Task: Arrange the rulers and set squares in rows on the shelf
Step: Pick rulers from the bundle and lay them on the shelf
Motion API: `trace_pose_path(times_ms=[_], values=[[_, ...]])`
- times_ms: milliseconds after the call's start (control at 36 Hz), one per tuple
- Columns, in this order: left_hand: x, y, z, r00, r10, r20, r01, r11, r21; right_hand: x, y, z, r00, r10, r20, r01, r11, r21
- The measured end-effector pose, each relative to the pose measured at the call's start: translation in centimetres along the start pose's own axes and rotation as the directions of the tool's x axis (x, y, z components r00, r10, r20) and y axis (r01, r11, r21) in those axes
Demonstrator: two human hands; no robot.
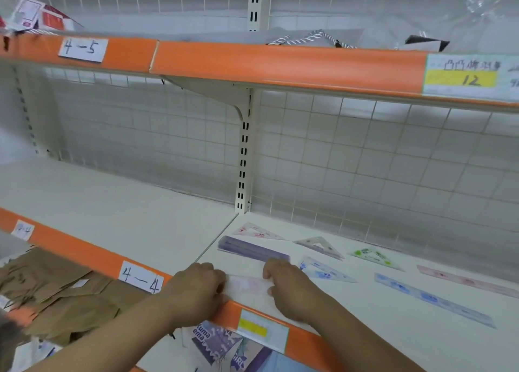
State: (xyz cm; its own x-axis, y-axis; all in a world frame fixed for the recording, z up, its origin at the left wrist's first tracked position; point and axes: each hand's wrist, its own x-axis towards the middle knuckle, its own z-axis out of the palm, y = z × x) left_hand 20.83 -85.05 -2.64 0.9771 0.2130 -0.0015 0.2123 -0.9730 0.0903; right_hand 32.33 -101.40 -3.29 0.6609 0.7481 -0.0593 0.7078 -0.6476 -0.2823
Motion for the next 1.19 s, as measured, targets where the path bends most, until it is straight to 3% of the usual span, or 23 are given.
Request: trace_pose_path(times_ms=[167, 444, 611, 889, 1194], values=[[0.4, 0.1, -0.1, 0.999, 0.034, 0.009, -0.033, 0.999, -0.012, -0.7, 0.6, 0.1, 1.000, 0.007, -0.013, -0.007, 0.999, 0.033], [1.4, 0.9, -0.6, 0.995, 0.099, 0.005, -0.098, 0.995, -0.032, -2.2, 1.0, -1.3, 0.994, 0.113, 0.012, -0.112, 0.992, -0.054], [1.8, 1.5, -0.6, 0.987, 0.160, 0.012, -0.160, 0.987, -0.032, -3.8, 0.9, -1.7, 0.977, 0.163, -0.136, -0.163, 0.987, 0.008], [3.0, 3.8, -0.9, 0.943, 0.332, 0.006, -0.331, 0.941, -0.065, -7.3, 1.5, -2.2, 0.907, 0.289, -0.306, -0.321, 0.945, -0.059], [3.5, 8.2, -0.3, 0.902, 0.429, 0.051, -0.424, 0.902, -0.082, -11.5, 4.1, -2.4, 0.844, 0.409, -0.347, -0.435, 0.900, 0.002]])
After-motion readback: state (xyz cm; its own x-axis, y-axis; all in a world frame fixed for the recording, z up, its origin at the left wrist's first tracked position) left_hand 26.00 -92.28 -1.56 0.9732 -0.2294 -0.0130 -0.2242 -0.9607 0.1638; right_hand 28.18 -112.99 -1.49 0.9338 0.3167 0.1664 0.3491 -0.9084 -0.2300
